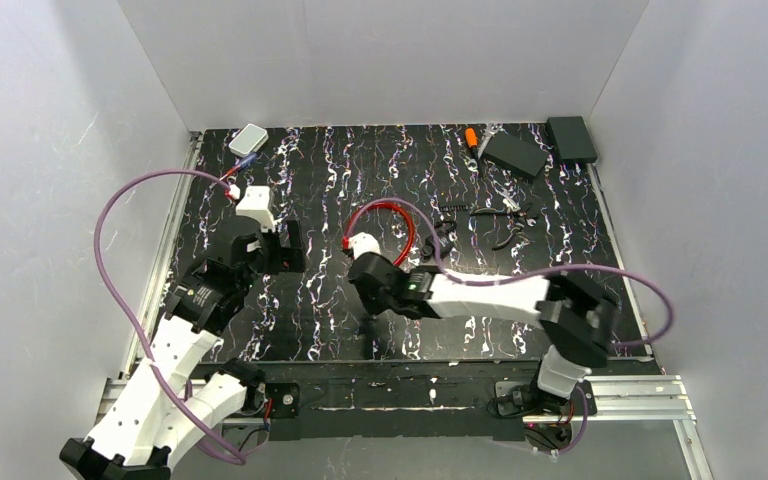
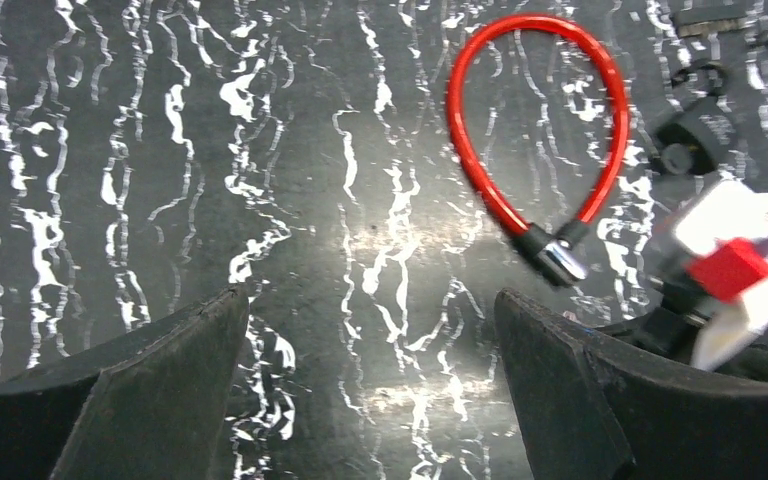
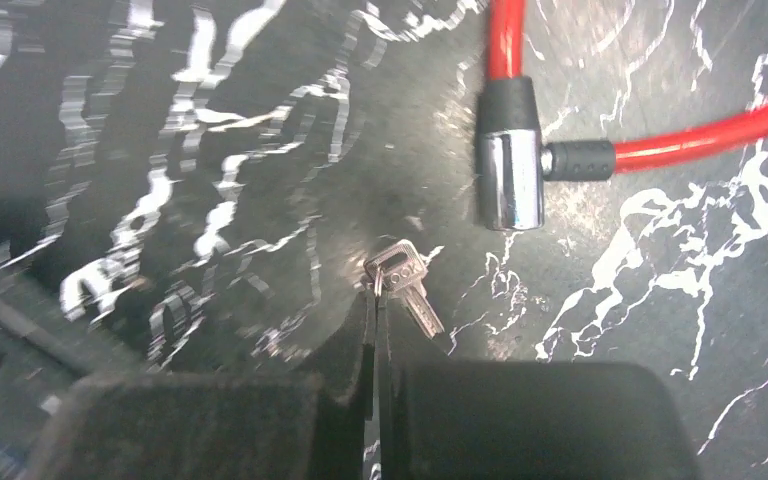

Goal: Unlock with the key

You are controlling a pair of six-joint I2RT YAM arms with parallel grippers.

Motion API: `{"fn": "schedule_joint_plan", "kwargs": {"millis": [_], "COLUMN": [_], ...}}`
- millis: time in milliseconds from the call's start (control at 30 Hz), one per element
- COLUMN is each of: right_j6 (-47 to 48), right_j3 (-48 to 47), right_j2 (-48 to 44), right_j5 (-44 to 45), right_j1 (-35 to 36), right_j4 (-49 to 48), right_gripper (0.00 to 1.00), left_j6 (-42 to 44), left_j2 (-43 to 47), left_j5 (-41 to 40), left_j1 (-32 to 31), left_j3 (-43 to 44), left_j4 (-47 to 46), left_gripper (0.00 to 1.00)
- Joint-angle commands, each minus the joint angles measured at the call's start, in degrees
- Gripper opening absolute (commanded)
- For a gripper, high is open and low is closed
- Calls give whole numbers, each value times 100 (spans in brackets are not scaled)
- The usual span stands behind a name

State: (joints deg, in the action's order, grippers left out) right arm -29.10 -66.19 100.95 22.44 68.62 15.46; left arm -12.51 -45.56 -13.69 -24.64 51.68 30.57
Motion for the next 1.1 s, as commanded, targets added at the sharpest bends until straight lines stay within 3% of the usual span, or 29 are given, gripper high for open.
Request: {"fn": "schedule_joint_plan", "kwargs": {"millis": [0, 300, 500, 633, 900, 1067], "right_j6": [1079, 1485, 1496, 1356, 388, -57], "right_j3": [677, 1871, 2276, 2226, 2468, 2184], "right_j2": [-1397, -3612, -4622, -4821, -4838, -4361], "right_j5": [-976, -2469, -3253, -3537, -2560, -2465], "right_j1": [11, -6, -39, -59, -59, -59], "right_j4": [-1582, -2781, -3397, -3755, -5903, -6883], "right_gripper": [1, 1, 1, 1, 1, 1], "left_j6": [-855, -2690, -4596, -6315, -7977, -8634], "left_j2": [346, 1018, 1212, 1098, 1081, 1016], "left_j5": [767, 2306, 3769, 4360, 4317, 4261], "left_j1": [-6, -5, -5, -6, -6, -11], "left_j3": [81, -156, -1055, -1755, -1938, -1880], "left_j4": [132, -449, -2185, -3890, -4986, -5521], "left_gripper": [91, 87, 74, 68, 59, 54]}}
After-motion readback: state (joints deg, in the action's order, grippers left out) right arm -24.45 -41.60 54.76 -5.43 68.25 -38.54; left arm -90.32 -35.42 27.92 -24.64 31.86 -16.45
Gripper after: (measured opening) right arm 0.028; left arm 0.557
